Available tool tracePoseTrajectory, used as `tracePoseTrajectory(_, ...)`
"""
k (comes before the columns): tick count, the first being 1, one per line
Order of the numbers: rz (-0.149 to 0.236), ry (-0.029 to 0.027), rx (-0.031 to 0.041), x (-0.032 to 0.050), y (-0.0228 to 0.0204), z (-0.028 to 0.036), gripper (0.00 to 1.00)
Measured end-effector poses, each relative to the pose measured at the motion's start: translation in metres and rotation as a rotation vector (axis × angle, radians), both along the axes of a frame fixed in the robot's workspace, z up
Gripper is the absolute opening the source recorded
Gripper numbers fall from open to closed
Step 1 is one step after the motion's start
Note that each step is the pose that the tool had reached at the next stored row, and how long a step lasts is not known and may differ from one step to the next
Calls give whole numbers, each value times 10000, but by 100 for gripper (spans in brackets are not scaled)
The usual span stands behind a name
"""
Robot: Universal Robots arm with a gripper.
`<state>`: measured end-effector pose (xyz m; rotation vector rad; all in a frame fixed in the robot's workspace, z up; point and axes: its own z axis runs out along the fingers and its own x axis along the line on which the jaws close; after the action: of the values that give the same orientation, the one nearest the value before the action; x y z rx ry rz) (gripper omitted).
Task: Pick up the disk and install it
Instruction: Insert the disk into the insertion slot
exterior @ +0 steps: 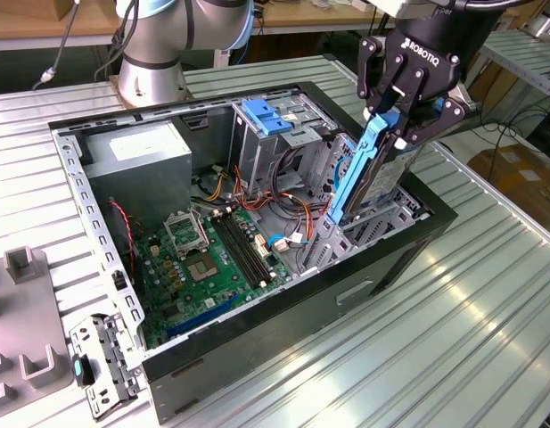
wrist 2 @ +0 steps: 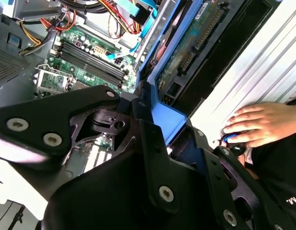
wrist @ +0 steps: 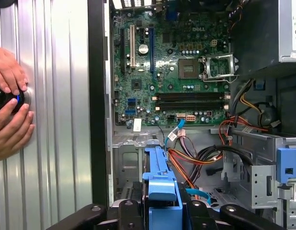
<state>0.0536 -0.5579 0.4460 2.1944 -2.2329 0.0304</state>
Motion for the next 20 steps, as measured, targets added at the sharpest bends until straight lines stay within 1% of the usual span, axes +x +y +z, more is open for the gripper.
tracePoseTrajectory(1,25,0,12,0,1,0,37)
tracePoseTrajectory(3,26,0,13,0,1,-3,37)
tracePoseTrajectory(12,21,1,13,2,-28,-40,37)
tracePoseTrajectory(20,21,2,13,4,-38,-120,37)
